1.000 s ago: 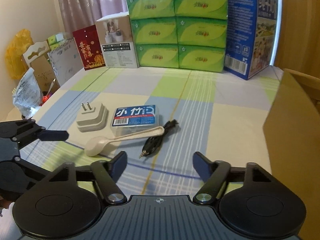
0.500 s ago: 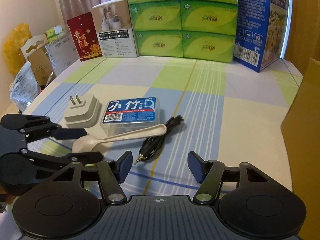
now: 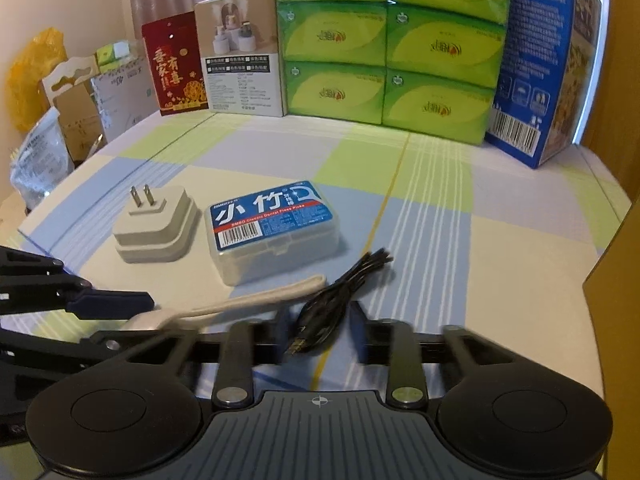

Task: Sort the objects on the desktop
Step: 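Grasp the white spoon with the left tool while the right tool grasps the black cable, then lift the white spoon with the left tool while the right tool lifts the black cable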

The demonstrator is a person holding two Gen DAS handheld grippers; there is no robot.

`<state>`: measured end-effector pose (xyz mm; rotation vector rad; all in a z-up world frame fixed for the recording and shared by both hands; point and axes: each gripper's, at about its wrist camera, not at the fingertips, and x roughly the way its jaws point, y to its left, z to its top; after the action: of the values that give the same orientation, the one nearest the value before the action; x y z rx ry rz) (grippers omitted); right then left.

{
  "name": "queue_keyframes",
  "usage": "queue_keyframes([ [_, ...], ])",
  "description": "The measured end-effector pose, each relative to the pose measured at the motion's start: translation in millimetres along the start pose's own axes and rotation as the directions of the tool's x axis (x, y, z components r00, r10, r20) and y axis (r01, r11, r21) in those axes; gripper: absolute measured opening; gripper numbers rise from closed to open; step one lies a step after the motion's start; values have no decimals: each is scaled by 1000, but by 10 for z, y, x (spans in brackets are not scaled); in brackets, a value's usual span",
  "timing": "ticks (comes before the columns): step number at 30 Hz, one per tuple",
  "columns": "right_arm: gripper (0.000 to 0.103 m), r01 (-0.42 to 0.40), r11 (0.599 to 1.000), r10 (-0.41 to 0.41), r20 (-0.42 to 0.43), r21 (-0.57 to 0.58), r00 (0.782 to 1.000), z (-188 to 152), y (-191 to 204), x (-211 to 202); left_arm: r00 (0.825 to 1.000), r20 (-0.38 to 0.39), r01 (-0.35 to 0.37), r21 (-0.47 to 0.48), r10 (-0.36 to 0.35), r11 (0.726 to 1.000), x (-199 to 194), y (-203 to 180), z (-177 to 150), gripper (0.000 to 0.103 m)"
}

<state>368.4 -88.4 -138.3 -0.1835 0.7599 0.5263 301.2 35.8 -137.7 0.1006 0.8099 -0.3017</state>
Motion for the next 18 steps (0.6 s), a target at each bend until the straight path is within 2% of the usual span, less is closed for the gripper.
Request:
queue_keyframes([
  [1,17,-5,1000,5,-10,-9,1000,-5,6,-13,1000,-3,-2,-10,2,1000,-14,-6,-12,23],
  [9,16,-74,995,82,-121,73,989,-197,19,-339,997,-81,-12,-72,6,997,-246,-120,-147,23],
  [14,16,-103,990,117,-156,98,981,-479,140,-773,992,-129,-16,-64,8,998,-521,-327,-381,23],
  [18,16,-127,988,141,-160,92,977,-788,278,-1185,990,-140,-25,-82,13,996,-781,-466,-605,22],
])
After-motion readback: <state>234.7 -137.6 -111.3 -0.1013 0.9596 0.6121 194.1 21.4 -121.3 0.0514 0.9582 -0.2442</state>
